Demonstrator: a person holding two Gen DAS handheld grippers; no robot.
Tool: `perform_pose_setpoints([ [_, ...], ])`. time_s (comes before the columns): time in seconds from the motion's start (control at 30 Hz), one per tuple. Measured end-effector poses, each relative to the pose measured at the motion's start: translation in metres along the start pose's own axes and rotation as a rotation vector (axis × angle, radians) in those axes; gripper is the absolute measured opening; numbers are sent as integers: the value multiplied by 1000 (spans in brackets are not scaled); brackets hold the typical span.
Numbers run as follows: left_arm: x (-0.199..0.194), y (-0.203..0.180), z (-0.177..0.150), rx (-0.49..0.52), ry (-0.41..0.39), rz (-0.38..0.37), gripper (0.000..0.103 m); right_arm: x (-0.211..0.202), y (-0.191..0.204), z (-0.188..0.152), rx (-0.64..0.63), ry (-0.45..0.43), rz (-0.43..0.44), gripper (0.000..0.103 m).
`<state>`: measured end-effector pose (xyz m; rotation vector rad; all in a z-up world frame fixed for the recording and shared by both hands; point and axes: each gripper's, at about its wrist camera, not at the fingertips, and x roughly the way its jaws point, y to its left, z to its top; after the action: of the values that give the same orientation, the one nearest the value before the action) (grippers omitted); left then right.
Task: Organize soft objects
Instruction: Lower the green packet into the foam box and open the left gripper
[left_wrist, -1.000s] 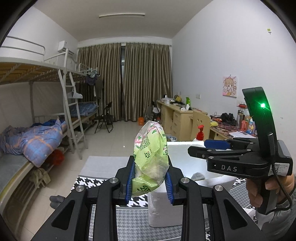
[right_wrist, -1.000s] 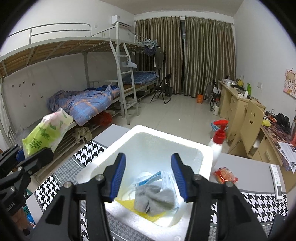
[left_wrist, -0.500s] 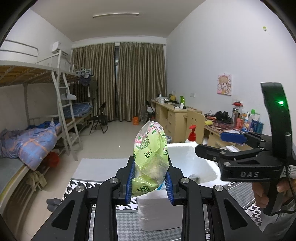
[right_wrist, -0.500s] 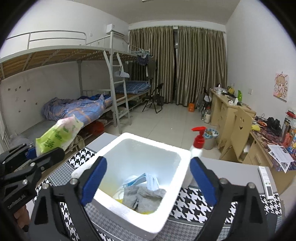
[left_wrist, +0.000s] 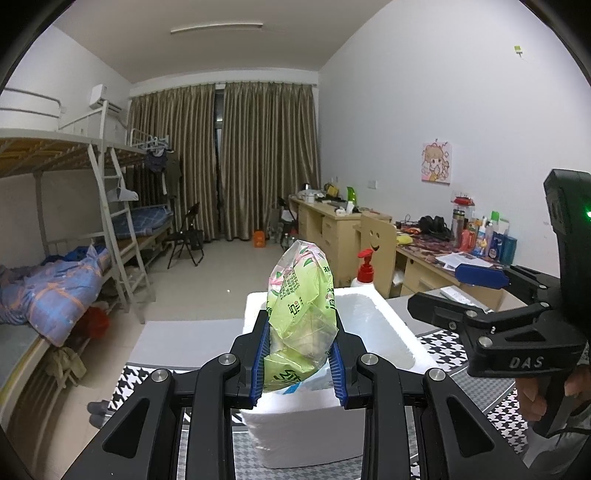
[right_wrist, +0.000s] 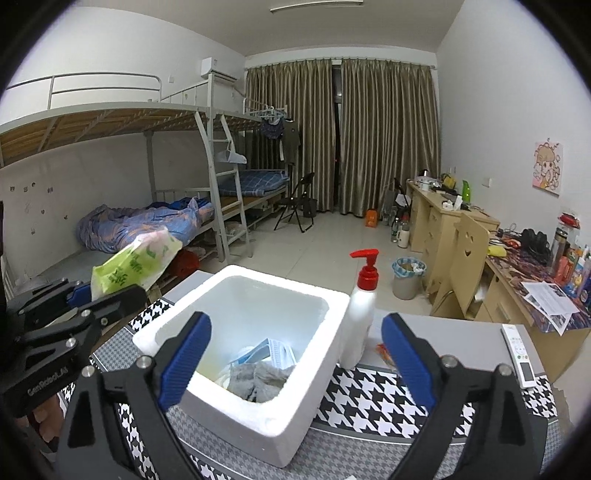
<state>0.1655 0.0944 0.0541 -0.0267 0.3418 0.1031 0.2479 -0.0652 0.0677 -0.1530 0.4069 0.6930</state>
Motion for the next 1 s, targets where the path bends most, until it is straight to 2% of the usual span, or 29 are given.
perform_pose_setpoints([
  [1.0, 49, -31, 6, 25, 86, -54, 31, -27, -45, -27, 61, -7, -78, 97],
])
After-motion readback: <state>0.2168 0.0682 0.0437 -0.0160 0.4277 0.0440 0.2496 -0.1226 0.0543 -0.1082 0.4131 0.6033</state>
